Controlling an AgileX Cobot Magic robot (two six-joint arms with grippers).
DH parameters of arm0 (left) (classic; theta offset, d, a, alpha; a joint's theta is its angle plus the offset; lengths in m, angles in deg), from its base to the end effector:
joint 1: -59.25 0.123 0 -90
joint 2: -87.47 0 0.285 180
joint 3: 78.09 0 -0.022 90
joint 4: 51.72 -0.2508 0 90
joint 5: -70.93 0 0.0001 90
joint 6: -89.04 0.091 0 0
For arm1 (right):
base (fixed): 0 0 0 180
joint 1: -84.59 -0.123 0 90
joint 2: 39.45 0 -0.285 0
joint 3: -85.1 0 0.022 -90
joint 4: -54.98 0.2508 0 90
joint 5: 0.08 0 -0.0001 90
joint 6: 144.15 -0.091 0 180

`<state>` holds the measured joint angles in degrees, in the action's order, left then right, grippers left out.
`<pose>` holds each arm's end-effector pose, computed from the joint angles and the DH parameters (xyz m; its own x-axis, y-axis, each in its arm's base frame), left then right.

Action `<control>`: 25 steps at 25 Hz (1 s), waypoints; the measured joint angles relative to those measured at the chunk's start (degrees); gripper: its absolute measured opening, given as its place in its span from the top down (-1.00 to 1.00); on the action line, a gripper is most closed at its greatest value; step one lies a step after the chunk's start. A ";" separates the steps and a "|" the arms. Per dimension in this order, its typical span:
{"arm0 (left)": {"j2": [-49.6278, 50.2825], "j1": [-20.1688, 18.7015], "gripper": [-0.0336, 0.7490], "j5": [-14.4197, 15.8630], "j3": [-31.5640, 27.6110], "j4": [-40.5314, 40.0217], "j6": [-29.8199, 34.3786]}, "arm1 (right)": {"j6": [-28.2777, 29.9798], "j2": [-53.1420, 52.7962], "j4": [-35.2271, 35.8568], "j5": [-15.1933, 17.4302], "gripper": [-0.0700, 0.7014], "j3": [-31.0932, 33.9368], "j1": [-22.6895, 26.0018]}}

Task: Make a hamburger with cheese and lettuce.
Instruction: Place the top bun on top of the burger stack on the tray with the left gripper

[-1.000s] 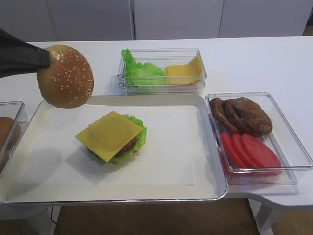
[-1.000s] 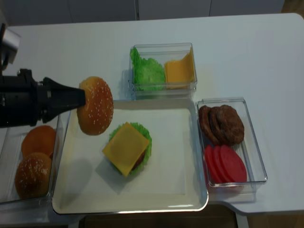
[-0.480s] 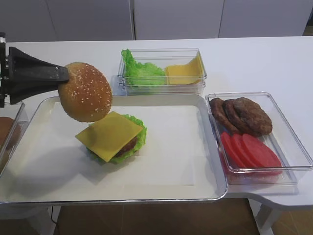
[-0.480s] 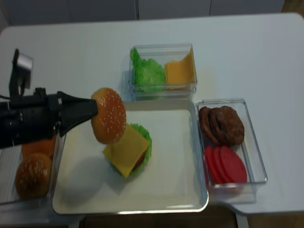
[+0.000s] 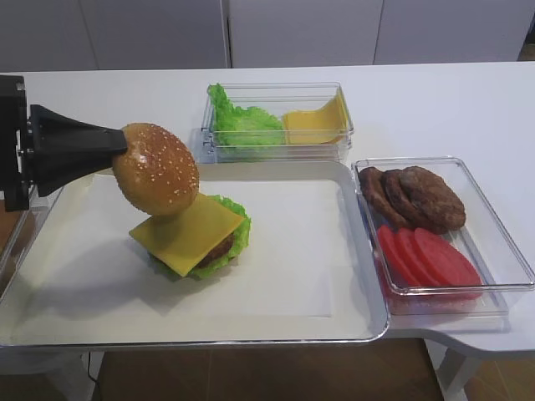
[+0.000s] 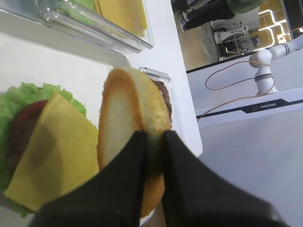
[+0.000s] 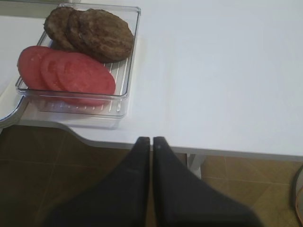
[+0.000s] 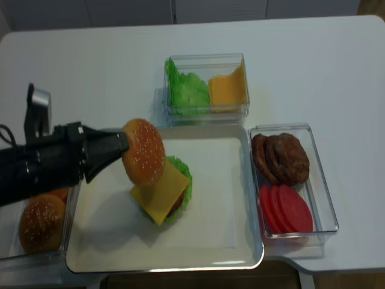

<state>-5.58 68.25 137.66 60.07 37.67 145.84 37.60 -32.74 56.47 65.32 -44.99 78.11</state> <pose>0.2319 -0.0480 0.2445 -0.8740 -0.3484 -0.3388 0.2025 0.3727 -0.9056 -0.0088 0.0012 0.2643 -0.5240 -0.0794 -0.8480 -0.1431 0.9897 -0.0042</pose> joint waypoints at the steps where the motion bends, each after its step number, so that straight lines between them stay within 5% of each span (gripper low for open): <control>1: 0.45 -0.27 0.72 -0.11 0.00 0.45 0.00 | 0.00 0.00 0.00 0.00 0.80 0.00 0.00; 13: 6.15 -6.64 0.72 -0.33 0.00 4.27 2.74 | 0.00 0.00 0.00 0.00 0.80 0.00 0.00; 25: 10.20 -6.88 0.72 -0.45 0.00 7.83 4.03 | 0.00 0.00 0.00 0.00 0.80 0.00 0.00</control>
<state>4.62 61.37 137.22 60.07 45.50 149.88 37.60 -32.74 56.47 65.32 -44.99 78.11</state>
